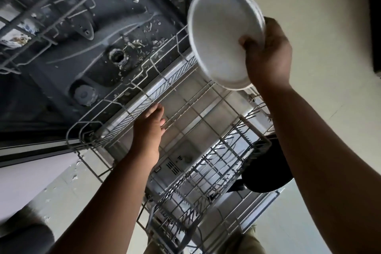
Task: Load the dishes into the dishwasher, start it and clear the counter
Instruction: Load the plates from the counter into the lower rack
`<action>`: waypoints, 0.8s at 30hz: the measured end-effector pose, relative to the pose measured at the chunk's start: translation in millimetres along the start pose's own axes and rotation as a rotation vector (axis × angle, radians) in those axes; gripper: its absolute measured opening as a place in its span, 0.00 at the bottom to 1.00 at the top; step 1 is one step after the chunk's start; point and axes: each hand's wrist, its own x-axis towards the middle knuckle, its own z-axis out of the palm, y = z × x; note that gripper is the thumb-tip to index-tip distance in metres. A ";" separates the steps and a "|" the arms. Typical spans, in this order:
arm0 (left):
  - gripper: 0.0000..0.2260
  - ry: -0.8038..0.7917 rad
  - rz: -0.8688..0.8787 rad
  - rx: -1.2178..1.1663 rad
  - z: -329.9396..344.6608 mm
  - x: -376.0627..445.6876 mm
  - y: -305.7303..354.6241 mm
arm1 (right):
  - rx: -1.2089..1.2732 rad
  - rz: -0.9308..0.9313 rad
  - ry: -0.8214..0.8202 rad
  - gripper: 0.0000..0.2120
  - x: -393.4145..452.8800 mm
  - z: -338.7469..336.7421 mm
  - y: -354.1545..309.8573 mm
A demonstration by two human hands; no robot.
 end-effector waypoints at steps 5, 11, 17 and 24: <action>0.16 -0.037 0.162 0.223 1.8 -7.7 -8.3 | -0.200 -0.073 -0.063 0.17 7.9 17.6 14.2; 0.16 -0.029 0.163 0.285 -5.0 -15.0 -22.1 | -0.201 -0.071 -0.017 0.17 5.4 23.3 26.5; 0.14 -0.022 0.130 0.305 -8.1 -18.7 -33.8 | -0.161 -0.130 0.006 0.16 -10.2 23.2 32.4; 0.14 -0.022 0.122 0.320 -7.1 -16.9 -41.4 | -0.134 -0.153 0.019 0.16 -10.9 27.7 34.1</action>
